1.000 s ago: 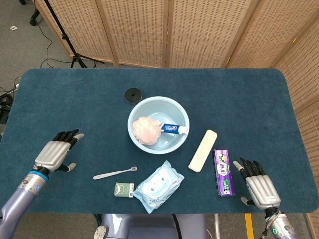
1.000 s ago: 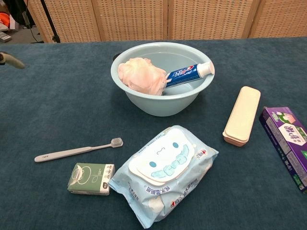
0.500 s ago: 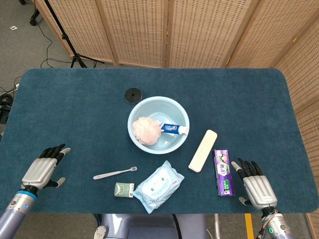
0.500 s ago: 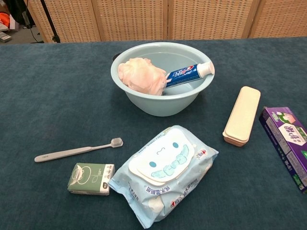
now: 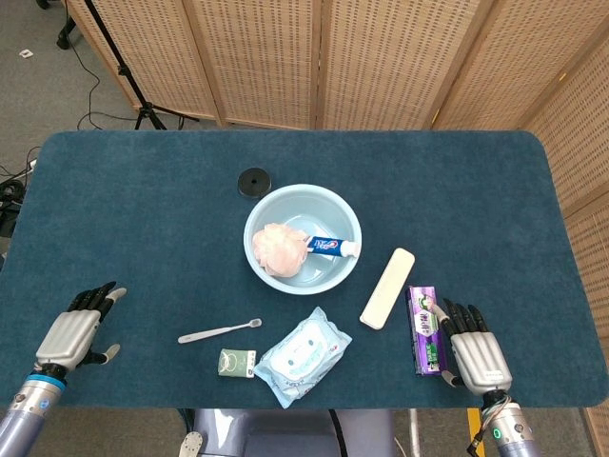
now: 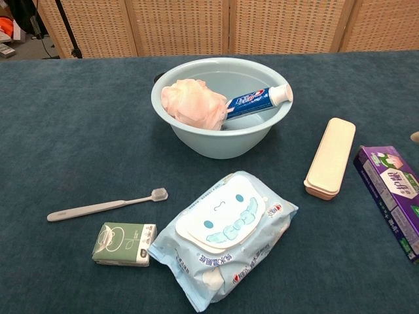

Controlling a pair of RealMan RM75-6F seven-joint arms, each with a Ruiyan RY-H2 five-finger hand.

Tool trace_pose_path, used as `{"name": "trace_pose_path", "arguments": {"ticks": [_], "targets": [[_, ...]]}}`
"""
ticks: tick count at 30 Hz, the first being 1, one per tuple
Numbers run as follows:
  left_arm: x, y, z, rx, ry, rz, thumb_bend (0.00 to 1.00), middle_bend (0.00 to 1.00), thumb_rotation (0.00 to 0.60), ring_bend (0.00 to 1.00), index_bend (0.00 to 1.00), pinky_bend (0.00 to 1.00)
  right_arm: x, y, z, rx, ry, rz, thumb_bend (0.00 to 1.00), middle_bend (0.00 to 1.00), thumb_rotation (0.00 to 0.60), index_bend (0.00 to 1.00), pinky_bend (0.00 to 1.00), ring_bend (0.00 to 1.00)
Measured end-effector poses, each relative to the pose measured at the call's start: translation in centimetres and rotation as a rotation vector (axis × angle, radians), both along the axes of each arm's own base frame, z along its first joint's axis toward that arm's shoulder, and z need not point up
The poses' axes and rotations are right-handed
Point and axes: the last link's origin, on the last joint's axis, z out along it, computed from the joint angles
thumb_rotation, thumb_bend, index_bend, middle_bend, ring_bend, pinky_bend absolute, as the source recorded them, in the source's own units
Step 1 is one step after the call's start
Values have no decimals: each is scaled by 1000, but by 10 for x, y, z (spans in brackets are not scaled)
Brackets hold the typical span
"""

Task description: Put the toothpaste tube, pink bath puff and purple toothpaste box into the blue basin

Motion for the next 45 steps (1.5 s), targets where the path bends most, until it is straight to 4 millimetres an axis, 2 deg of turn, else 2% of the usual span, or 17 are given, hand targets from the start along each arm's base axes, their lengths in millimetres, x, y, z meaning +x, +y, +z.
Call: {"name": "trace_pose_path", "arguments": {"ticks": [6, 14, 22, 33, 45], "targets": [[-3, -1, -10, -3, -8, -6, 286, 0, 600, 0, 0, 54, 1, -16, 2, -87, -16, -21, 126, 0, 600, 21, 0, 0], [-13, -1, -23, -34, -7, 21, 287, 0, 600, 0, 0, 54, -1, -28, 4, -128, -18, -81, 128, 0, 600, 21, 0, 0], [-19, 2, -27, -41, -30, 50, 288, 0, 600, 0, 0, 54, 8, -36, 0, -133, -9, -98, 131, 0, 600, 21, 0, 0], [-16, 3, -25, -52, -74, 47, 288, 0, 600, 0, 0, 54, 35, -21, -21, -94, -37, -70, 127, 0, 600, 21, 0, 0], [-11, 2, -19, -32, -80, 22, 287, 0, 600, 0, 0, 54, 32, -15, -29, -91, -69, -98, 129, 0, 600, 21, 0, 0]]}}
